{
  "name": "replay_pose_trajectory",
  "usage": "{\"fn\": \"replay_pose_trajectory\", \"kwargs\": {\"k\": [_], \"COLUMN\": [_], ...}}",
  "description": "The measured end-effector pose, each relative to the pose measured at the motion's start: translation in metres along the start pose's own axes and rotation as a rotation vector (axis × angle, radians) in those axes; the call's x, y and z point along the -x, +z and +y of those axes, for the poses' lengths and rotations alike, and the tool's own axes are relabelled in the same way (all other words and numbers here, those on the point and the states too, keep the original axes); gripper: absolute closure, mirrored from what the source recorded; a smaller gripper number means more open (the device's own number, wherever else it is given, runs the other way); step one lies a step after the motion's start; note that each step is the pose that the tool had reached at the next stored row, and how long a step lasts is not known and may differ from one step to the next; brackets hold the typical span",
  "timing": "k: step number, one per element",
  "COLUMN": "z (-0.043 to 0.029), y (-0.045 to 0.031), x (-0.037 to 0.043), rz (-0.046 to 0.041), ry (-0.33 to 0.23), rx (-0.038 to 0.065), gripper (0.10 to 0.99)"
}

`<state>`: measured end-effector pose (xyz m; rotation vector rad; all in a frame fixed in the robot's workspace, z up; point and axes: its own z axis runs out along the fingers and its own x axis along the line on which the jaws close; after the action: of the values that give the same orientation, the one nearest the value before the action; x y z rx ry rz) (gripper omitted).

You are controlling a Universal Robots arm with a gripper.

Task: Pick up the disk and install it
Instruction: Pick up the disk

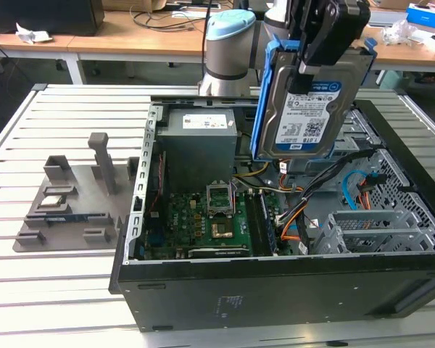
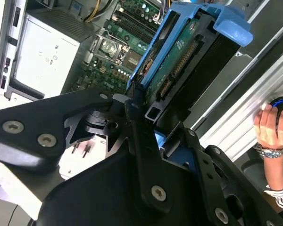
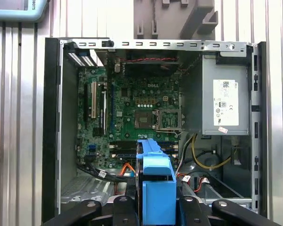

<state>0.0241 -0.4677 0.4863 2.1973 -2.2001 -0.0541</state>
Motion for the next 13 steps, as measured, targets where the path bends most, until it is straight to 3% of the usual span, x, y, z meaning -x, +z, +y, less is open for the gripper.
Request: {"fn": "replay_pose_trajectory", "kwargs": {"k": [4,9,13], "z": [0.0000,-0.0001,-0.0001], "y": [0.0005,0.0010,0.0012], "x": [-0.0115,-0.0339,-0.0443], "rz": [-0.0002,0.0001,0.0004], "ry": [0.000,0.000,0.000], "rx": [0.000,0.000,0.000], "gripper": [0.722,0.722,0.722]}}
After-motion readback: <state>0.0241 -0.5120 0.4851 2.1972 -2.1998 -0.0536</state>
